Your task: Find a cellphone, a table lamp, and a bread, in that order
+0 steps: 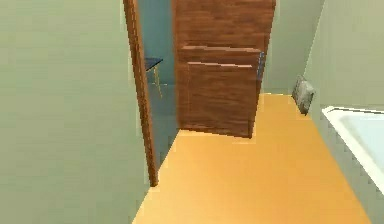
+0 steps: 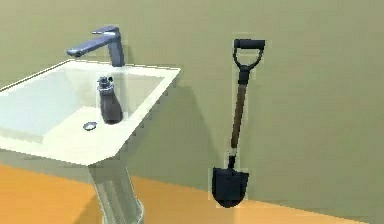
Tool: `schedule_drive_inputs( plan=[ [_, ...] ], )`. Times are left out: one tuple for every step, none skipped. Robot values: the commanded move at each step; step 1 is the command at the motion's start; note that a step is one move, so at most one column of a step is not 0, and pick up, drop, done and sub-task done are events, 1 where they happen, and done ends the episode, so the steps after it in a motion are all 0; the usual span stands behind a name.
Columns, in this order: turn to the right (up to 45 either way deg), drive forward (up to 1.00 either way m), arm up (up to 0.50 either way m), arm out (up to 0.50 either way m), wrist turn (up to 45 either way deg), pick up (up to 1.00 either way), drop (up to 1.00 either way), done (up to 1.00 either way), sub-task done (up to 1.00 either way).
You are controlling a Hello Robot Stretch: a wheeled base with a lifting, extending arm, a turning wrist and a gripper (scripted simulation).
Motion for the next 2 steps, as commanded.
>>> schedule_drive_inputs(
  plan=[
    [0.0,1.0,0.0,0.0,0.0,0.0,0.0,0.0,0.0],
    [9.0,0.0,0.0,0.0,0.0,0.0,0.0,0.0,0.0]
  ],
)
